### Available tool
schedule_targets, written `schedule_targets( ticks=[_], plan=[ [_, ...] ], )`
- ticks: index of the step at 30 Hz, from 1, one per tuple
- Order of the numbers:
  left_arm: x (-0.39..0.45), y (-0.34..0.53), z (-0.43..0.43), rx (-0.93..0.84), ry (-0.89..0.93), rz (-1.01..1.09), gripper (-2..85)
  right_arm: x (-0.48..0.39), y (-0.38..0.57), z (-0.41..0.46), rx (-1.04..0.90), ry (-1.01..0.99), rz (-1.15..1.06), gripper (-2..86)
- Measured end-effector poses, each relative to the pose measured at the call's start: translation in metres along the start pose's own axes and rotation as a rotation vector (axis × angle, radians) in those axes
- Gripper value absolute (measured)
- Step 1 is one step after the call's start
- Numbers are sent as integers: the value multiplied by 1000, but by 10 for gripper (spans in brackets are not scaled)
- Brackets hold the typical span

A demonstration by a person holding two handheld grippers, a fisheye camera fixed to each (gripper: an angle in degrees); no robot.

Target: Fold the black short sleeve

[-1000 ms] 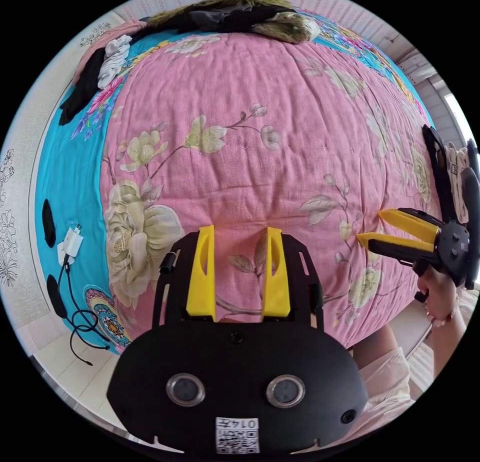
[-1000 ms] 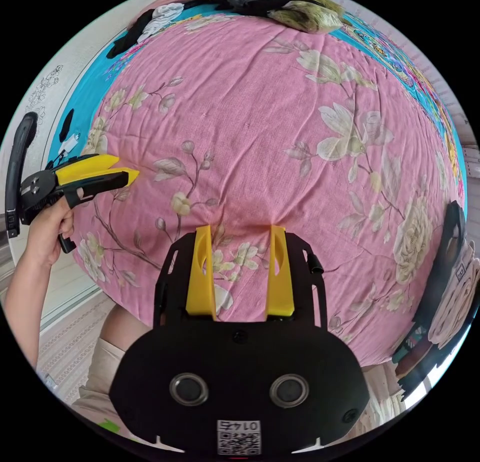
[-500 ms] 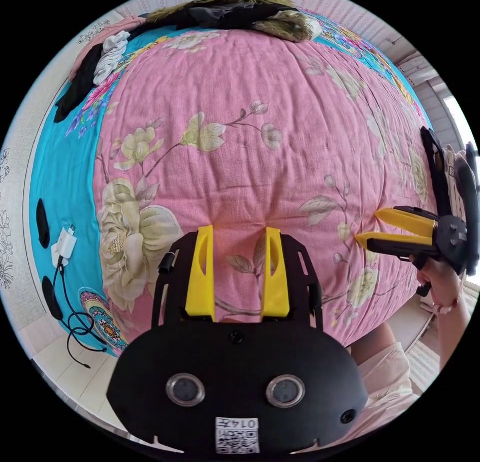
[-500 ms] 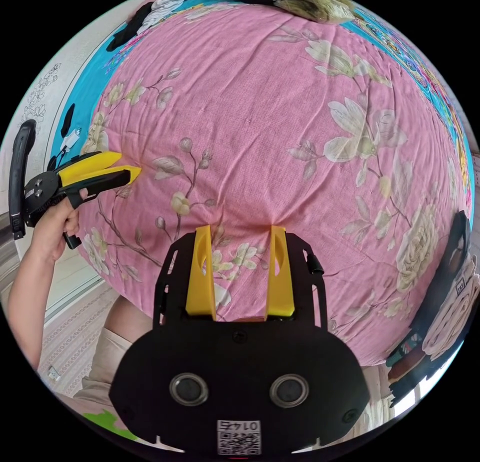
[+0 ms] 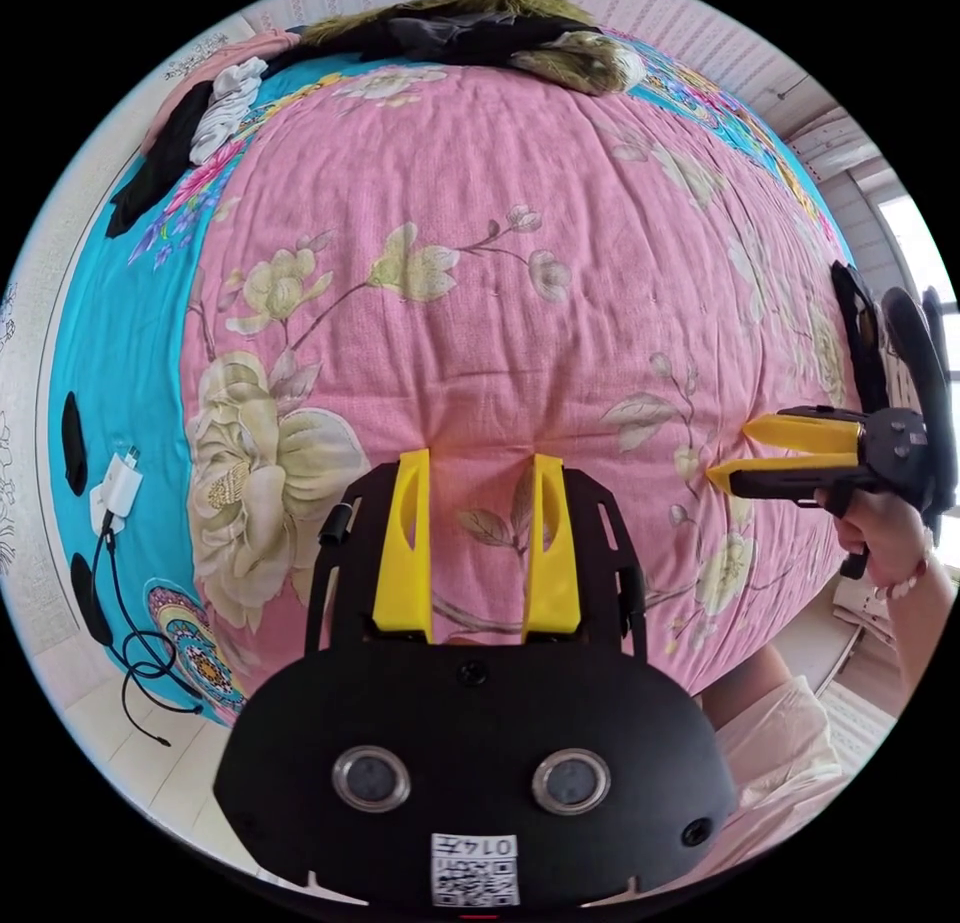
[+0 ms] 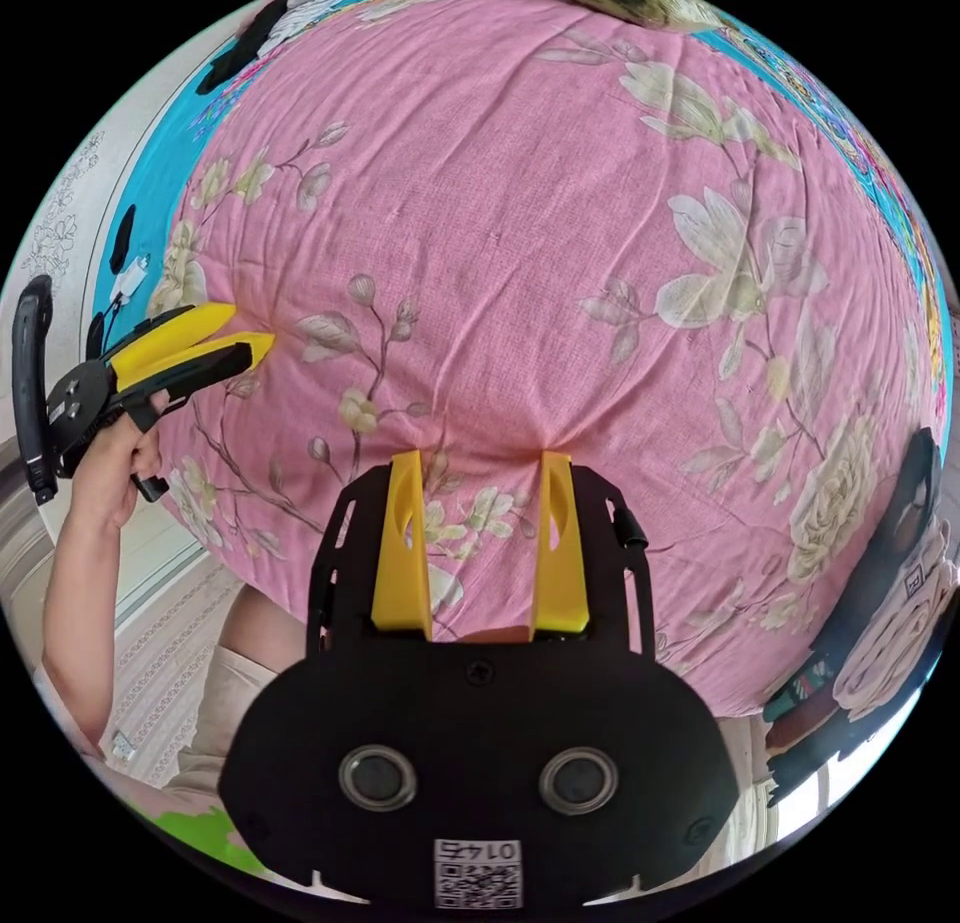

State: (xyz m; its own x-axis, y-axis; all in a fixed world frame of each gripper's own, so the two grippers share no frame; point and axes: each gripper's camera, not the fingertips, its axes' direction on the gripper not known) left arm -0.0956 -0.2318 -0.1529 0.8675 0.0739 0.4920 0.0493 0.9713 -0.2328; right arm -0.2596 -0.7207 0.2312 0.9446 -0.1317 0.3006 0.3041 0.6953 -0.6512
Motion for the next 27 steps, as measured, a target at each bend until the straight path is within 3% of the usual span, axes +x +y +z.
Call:
schedule_targets(
  ticks=[3, 7, 13, 18, 24, 27],
  plan=[
    [-5, 0, 2, 10, 6, -3, 139, 15, -12, -16, -3, -41, 11, 144],
    [-12, 0, 4, 17, 12, 0, 139, 35, -37, -68, 214, -173, -32, 123],
    [-26, -2, 7, 14, 45, -11, 137, 62, -151, -145, 447, -284, -103, 135],
    [-40, 0, 9, 29, 75, -23, 126, 91, -248, -175, 555, -455, 24, 111],
    [-71, 2, 11, 36, 174, -44, 89, 130, -291, -175, 632, -582, 274, 121],
    [-80, 2, 12, 39, 212, -29, 82, 141, -300, -171, 623, -649, 299, 96]
  ],
)
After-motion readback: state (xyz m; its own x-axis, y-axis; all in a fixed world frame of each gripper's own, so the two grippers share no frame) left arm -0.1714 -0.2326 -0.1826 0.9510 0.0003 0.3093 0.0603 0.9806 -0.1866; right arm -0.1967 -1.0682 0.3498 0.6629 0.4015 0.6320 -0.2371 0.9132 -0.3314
